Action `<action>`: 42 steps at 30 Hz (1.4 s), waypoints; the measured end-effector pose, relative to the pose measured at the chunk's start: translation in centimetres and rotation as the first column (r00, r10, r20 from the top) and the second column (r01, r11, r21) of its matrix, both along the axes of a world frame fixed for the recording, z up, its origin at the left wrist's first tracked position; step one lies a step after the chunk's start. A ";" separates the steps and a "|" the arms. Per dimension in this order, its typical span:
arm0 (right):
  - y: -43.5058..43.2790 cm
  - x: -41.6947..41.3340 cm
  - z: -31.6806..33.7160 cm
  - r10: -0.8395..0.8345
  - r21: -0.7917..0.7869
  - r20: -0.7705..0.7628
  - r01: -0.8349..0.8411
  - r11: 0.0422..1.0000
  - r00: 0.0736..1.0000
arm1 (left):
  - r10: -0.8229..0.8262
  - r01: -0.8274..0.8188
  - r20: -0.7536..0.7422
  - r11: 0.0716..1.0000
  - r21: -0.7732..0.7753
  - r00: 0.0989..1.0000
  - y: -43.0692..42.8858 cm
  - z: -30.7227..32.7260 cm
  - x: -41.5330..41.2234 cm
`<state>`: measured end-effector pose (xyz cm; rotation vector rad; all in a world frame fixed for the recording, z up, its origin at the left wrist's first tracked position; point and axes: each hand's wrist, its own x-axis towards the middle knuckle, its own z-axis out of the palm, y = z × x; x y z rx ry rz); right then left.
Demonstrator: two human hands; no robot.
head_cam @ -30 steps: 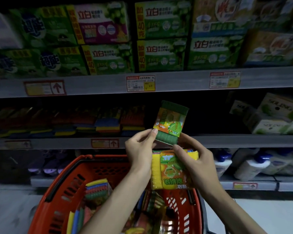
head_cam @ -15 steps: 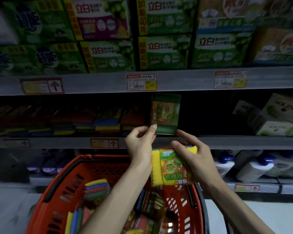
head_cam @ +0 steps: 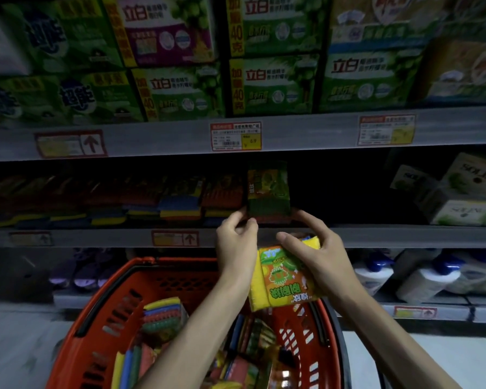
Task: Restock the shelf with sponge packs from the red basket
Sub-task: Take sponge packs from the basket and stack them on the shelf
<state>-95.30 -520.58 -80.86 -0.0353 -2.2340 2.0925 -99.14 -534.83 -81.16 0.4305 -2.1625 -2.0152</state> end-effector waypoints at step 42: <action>0.8 -1.7 -1.0 -0.050 0.285 0.088 0.023 0.958 0.995 | -0.054 0.057 0.034 0.996 -0.075 0.998 -1.9 -2.0 0.2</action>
